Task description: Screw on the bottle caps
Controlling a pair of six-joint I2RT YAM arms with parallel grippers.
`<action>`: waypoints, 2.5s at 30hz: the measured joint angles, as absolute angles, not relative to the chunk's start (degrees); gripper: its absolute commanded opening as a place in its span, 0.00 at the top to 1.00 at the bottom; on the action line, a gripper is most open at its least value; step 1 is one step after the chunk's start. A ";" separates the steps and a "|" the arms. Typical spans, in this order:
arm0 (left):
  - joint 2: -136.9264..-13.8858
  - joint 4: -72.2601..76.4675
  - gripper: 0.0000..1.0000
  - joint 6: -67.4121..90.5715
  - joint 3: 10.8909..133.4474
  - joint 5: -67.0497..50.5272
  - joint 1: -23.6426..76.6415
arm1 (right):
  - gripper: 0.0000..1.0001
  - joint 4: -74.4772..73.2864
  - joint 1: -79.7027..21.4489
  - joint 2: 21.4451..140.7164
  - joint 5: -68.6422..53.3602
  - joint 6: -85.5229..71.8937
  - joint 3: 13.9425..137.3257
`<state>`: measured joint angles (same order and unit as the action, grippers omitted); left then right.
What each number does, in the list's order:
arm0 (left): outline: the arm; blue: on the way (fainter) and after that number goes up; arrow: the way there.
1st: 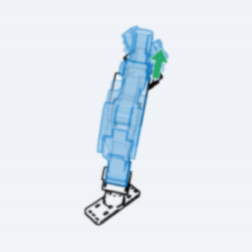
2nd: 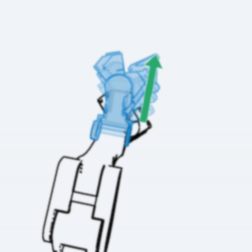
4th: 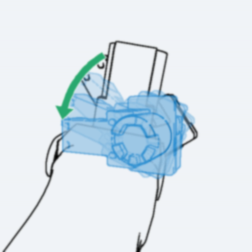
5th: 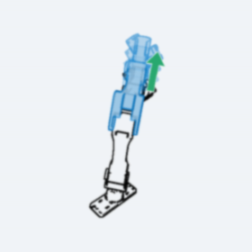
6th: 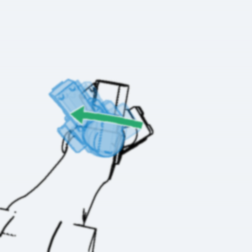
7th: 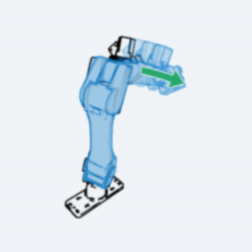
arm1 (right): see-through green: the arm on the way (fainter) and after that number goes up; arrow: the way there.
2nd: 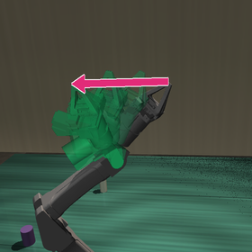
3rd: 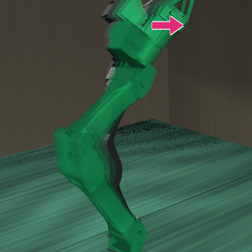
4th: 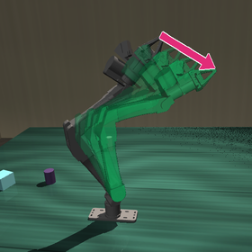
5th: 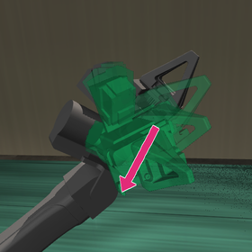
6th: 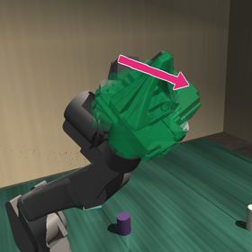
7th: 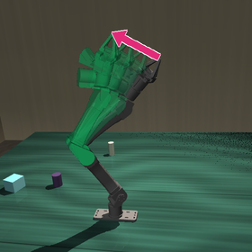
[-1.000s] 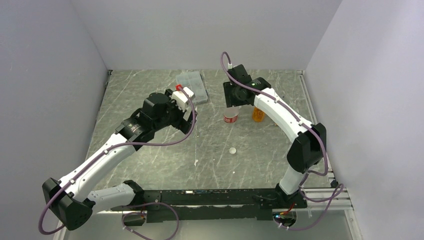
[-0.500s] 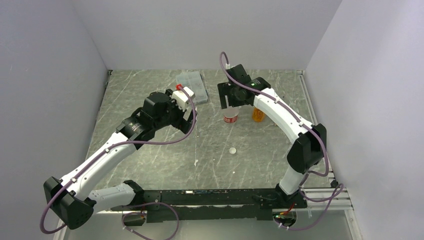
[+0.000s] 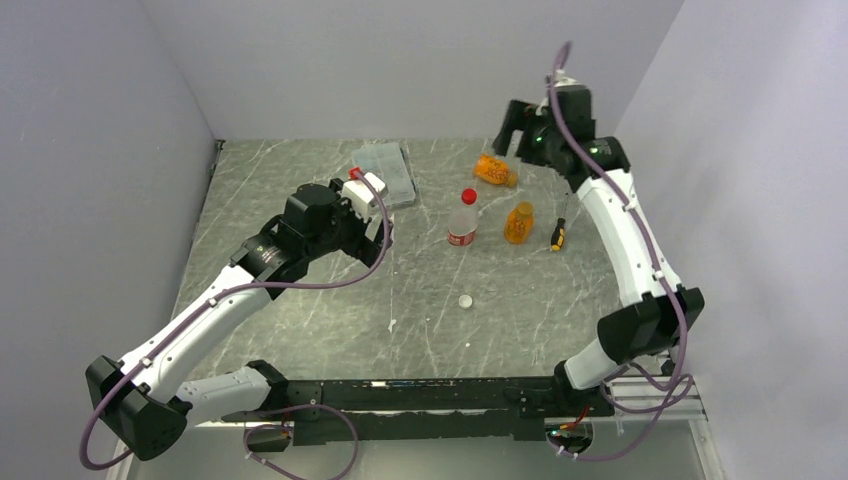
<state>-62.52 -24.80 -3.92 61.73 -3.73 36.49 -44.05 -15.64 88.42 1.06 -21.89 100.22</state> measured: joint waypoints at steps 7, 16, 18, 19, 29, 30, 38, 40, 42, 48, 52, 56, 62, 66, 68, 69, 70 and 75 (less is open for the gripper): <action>-62.35 -24.71 0.01 -3.31 61.73 -4.03 35.86 | 0.11 -32.91 -2.07 99.59 -6.66 -34.00 99.00; -60.69 -24.25 0.01 -3.07 60.95 -4.73 34.04 | 0.07 -21.10 3.03 118.13 -13.32 -54.08 97.21; -60.51 -23.94 0.01 -2.81 60.64 -4.82 33.71 | 0.06 -19.38 2.92 120.64 -14.09 -58.13 96.90; -60.47 -23.66 0.01 -2.72 60.42 -4.93 33.54 | 0.06 -18.15 2.92 122.02 -14.35 -60.99 96.62; -59.99 -22.83 0.01 -2.24 58.61 -6.31 31.51 | 0.09 -11.49 2.59 127.31 -15.07 -76.86 95.90; -59.94 -22.70 0.01 -2.24 58.50 -6.44 31.33 | 0.10 -11.07 2.59 127.63 -15.07 -77.67 95.90; -59.92 -21.78 0.01 -2.07 58.30 -7.77 29.85 | 0.15 -9.06 2.59 131.57 -15.44 -82.15 95.90; -59.92 -21.67 0.01 -2.04 58.30 -8.03 29.47 | 0.17 -8.91 2.59 131.59 -15.20 -82.43 95.90; -59.92 -21.67 0.00 -2.00 58.28 -8.32 29.19 | 0.17 -8.95 2.59 131.83 -15.09 -82.59 96.05; -59.92 -21.45 0.01 -1.74 58.08 -9.37 28.21 | 0.25 -9.39 2.55 133.78 -14.83 -82.67 98.89; -59.92 -20.95 0.01 -1.61 57.93 -9.85 27.57 | 0.32 -10.09 2.52 134.91 -14.22 -82.56 100.47; -59.92 -20.78 0.01 -1.26 57.71 -10.44 27.07 | 0.35 -10.74 2.46 136.07 -13.93 -82.39 102.19; -59.92 -20.58 0.01 -1.19 57.54 -11.16 26.44 | 0.39 -12.80 2.20 138.21 -13.37 -80.77 106.10; -59.92 -20.40 0.01 -1.02 57.54 -11.38 26.24 | 0.42 -15.00 1.96 139.92 -12.56 -79.02 109.47; -59.92 -20.40 0.01 -0.95 57.54 -11.57 26.15 | 0.45 -16.03 1.87 140.79 -12.29 -77.95 111.26; -59.92 -20.38 0.01 -0.91 57.54 -11.68 26.04 | 0.47 -16.75 1.83 141.34 -12.23 -77.41 112.33; -59.92 -20.38 0.01 -0.84 57.54 -11.75 26.04 | 0.49 -17.56 1.78 141.95 -12.01 -76.62 113.65; -59.81 -20.38 0.01 -0.82 57.45 -11.81 25.93 | 0.59 -19.31 1.67 143.31 -11.44 -73.47 116.36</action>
<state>-59.81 -20.38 -0.82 57.45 -11.81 25.93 -19.31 1.67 143.31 -11.44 -73.47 116.36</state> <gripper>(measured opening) 0.994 0.470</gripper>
